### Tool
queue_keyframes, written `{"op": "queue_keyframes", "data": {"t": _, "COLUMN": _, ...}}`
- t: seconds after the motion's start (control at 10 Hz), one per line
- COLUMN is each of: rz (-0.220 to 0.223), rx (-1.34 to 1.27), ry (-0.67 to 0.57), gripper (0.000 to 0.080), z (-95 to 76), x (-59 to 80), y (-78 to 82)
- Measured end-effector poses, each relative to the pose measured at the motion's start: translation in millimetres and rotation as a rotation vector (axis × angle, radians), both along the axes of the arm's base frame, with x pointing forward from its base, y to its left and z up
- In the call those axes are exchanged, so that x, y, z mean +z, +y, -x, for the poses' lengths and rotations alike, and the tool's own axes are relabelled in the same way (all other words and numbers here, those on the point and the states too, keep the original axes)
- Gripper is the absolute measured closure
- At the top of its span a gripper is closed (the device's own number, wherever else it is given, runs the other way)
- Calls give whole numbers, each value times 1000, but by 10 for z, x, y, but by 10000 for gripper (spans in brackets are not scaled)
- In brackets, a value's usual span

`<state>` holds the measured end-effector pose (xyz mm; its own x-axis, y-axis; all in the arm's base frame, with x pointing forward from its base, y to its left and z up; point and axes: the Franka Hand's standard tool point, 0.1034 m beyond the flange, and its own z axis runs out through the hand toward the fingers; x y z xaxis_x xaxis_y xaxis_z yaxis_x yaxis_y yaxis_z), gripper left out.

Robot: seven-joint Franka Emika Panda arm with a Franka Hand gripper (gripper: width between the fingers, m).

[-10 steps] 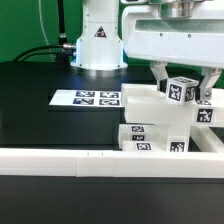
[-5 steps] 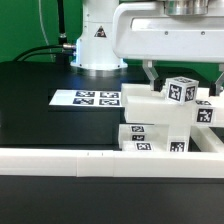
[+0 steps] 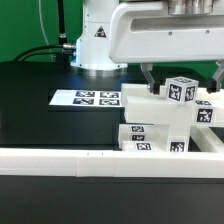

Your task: Assemble chair

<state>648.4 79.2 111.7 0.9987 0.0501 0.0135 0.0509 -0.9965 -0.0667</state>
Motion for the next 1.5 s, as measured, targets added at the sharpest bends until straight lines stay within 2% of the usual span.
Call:
{"op": "queue_keyframes", "data": {"t": 0.5, "rz": 54, "rx": 359, "ry": -17, "gripper": 151, "z": -1, "x": 3, "y": 7}}
{"op": "queue_keyframes", "data": {"t": 0.7, "rz": 62, "rx": 388, "ry": -16, "gripper": 151, "z": 2, "x": 2, "y": 12}}
{"op": "queue_keyframes", "data": {"t": 0.8, "rz": 61, "rx": 387, "ry": -16, "gripper": 238, "z": 3, "x": -1, "y": 8}}
{"op": "queue_keyframes", "data": {"t": 0.9, "rz": 61, "rx": 386, "ry": -16, "gripper": 374, "z": 4, "x": -3, "y": 3}}
{"op": "queue_keyframes", "data": {"t": 1.0, "rz": 61, "rx": 386, "ry": -15, "gripper": 374, "z": 5, "x": -5, "y": 2}}
{"op": "queue_keyframes", "data": {"t": 1.1, "rz": 61, "rx": 378, "ry": -15, "gripper": 519, "z": 6, "x": -6, "y": 3}}
{"op": "queue_keyframes", "data": {"t": 1.3, "rz": 57, "rx": 313, "ry": -18, "gripper": 518, "z": 6, "x": -8, "y": -2}}
{"op": "queue_keyframes", "data": {"t": 1.5, "rz": 54, "rx": 101, "ry": -12, "gripper": 518, "z": 3, "x": -8, "y": 16}}
